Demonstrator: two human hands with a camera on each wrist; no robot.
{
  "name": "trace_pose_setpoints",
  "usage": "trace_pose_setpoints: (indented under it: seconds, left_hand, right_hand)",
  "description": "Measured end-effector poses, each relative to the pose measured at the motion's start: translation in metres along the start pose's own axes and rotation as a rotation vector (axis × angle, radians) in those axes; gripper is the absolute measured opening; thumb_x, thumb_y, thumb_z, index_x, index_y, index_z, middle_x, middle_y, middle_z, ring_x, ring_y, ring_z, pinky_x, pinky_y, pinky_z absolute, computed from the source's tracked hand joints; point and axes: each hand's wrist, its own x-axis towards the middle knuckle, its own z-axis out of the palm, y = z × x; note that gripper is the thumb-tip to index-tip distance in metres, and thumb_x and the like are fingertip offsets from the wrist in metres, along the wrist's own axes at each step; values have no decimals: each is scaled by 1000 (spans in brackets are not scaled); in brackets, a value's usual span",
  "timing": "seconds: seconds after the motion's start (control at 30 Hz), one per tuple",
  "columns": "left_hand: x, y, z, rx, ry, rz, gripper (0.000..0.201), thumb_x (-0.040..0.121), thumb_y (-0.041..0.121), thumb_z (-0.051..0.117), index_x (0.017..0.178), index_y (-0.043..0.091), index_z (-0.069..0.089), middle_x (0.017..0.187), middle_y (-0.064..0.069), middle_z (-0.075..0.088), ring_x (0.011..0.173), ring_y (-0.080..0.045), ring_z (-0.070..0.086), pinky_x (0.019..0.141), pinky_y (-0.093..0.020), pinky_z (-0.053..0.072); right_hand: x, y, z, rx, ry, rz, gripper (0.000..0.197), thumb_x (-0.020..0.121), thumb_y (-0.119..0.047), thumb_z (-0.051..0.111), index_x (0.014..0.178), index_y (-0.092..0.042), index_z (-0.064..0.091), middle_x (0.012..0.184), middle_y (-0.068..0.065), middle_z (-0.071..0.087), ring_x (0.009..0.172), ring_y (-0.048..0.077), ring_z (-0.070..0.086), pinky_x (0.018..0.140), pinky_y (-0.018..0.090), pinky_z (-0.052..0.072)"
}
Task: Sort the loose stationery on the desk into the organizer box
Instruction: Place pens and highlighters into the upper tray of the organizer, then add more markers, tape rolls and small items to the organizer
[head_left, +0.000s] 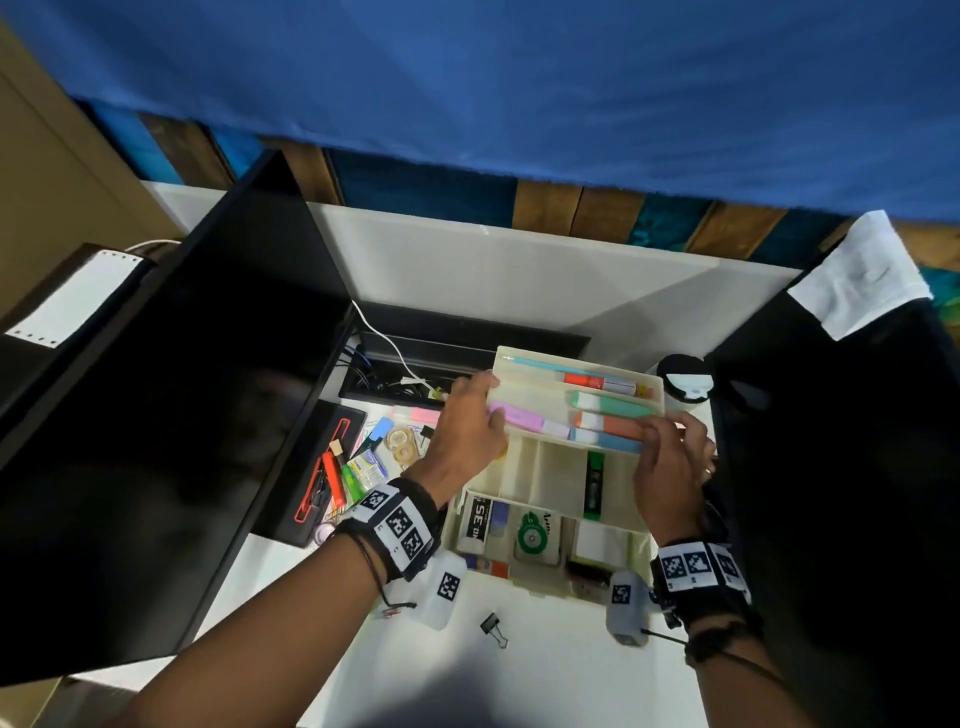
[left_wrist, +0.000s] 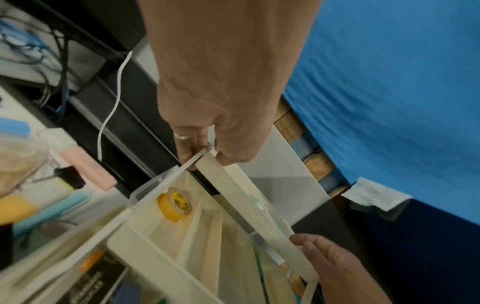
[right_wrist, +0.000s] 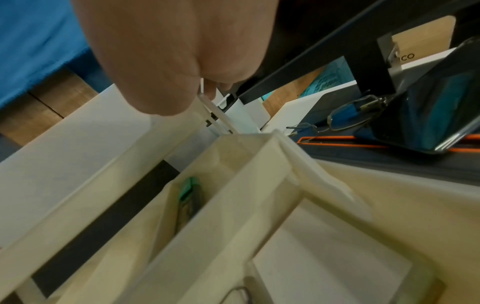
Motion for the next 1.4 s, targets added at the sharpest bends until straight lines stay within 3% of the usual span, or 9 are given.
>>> trace_pose_setpoints:
  seconds: [0.13,0.37,0.57,0.7,0.93,1.07,1.2,1.3,1.4]
  left_hand:
    - [-6,-4,2,90,-9,87,18,103,14,54,111,13,71,116,-2,47,90,-8,58,75,-10,47]
    - [-10,-11,-9,52,-51,83,16,102,15,58,113,18,69,118,0,44,93,-7,55,68,-6,40]
    - [-39,-67,-58,-83,4,33,27,101,7,55,116,23,71,118,0,51,102,-9,59,94,-20,52]
    - [-101,-130,-88,-122,-4,-63,31,97,-6,53,106,14,74,111,1,67,99,-10,66,81,-11,51]
    - [-204,-217,-88,94,-229,-111,28,92,14,71,117,27,68,116,4,59,90,-9,57,85,-24,50]
    - [-215,-236,-86,174,-382,-10,56,87,24,75,139,32,55,127,4,44,115,-17,52,98,-33,47]
    - [-205,-230,-78,271,-408,86,65,84,30,79,142,37,51,134,5,40,114,-17,49,91,-34,48]
    - [-199,-229,-59,298,-442,146,61,80,29,84,136,29,58,127,2,47,110,-18,54,82,-34,50]
    - [-192,-231,-46,256,-402,162,39,82,17,82,119,21,68,112,0,53,101,-23,61,78,-37,51]
  right_hand:
    - [1,5,0,-8,8,-31,28,108,-26,39,111,-18,66,136,7,45,121,31,41,102,49,35]
    - [-7,-1,-6,42,8,-23,22,106,-26,48,115,-18,66,136,9,44,123,36,41,107,55,39]
    - [-63,-62,-17,181,-57,-291,17,99,-6,58,114,-6,65,120,14,57,112,27,54,96,32,43]
    - [-127,-120,3,294,-424,-444,17,99,-5,60,109,-15,69,104,-7,65,90,5,59,80,13,45]
    - [-208,-116,68,-162,-1075,-406,44,100,-35,61,140,-23,51,127,0,52,115,17,56,98,32,46]
    - [-226,-90,73,-316,-938,-196,48,93,-34,69,135,-21,49,124,3,48,115,25,56,92,40,51]
    - [-238,-83,76,-360,-865,41,48,87,-26,79,121,-12,50,115,10,46,97,36,63,78,37,49]
    - [-243,-84,85,-251,-812,106,34,87,-9,75,111,-6,51,107,14,47,70,23,53,71,34,44]
    - [-244,-88,101,-183,-742,91,20,87,2,68,102,-6,55,98,15,53,71,19,46,71,30,39]
